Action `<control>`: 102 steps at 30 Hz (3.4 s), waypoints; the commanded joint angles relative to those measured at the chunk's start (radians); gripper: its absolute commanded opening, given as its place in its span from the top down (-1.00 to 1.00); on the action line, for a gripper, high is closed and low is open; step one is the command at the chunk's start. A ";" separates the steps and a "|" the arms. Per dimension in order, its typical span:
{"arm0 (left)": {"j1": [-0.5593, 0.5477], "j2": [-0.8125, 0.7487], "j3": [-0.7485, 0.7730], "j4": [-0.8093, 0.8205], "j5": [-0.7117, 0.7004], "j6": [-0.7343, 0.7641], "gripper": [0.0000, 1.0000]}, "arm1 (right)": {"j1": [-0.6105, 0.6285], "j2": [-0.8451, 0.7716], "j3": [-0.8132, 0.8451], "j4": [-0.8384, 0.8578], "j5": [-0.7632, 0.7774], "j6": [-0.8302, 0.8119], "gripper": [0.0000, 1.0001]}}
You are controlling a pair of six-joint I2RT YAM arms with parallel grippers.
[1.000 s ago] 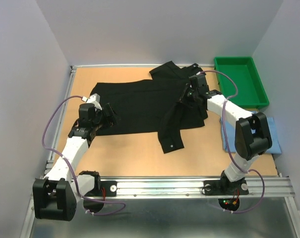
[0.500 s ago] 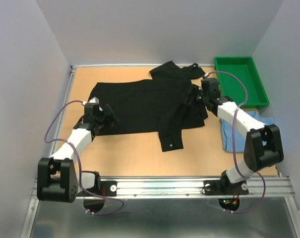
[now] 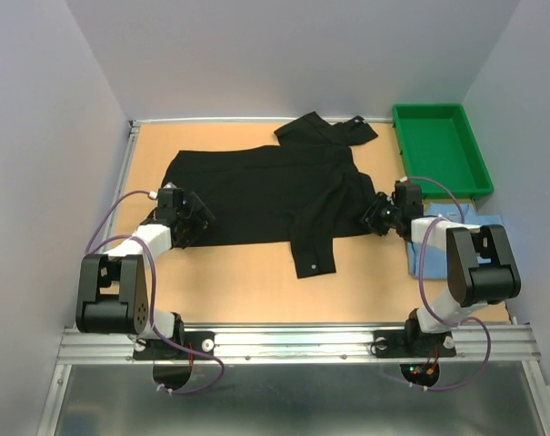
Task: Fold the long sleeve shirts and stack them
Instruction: Fold the shirt
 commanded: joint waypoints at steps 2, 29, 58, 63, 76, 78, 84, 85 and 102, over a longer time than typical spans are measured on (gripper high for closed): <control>0.043 0.008 -0.037 -0.024 -0.032 -0.033 -0.79 | -0.097 -0.044 -0.094 0.079 -0.008 0.013 0.12; -0.968 0.022 0.424 -0.096 -0.363 0.473 -0.79 | 0.007 -0.500 0.080 -0.513 0.161 -0.150 -0.91; -1.175 0.610 0.748 -0.234 -0.379 0.700 -0.33 | 0.007 -0.708 0.142 -0.653 0.402 -0.137 -0.97; -1.175 0.617 0.750 -0.267 -0.417 0.703 -0.31 | 0.007 -0.717 0.140 -0.656 0.399 -0.139 -0.96; -1.157 0.622 0.725 -0.278 -0.452 0.676 0.14 | 0.007 -0.724 0.137 -0.656 0.390 -0.136 -0.96; -1.146 0.616 0.711 -0.266 -0.448 0.673 0.33 | 0.007 -0.727 0.136 -0.656 0.386 -0.139 -0.96; -1.100 0.565 0.688 -0.238 -0.451 0.673 1.00 | 0.005 -0.731 0.130 -0.656 0.388 -0.147 -0.96; -1.095 0.558 0.688 -0.238 -0.451 0.671 1.00 | 0.005 -0.731 0.130 -0.656 0.388 -0.147 -0.96; -0.852 0.301 0.762 -0.287 -0.476 0.699 1.00 | 0.007 -0.701 0.166 -0.652 0.332 -0.202 -0.95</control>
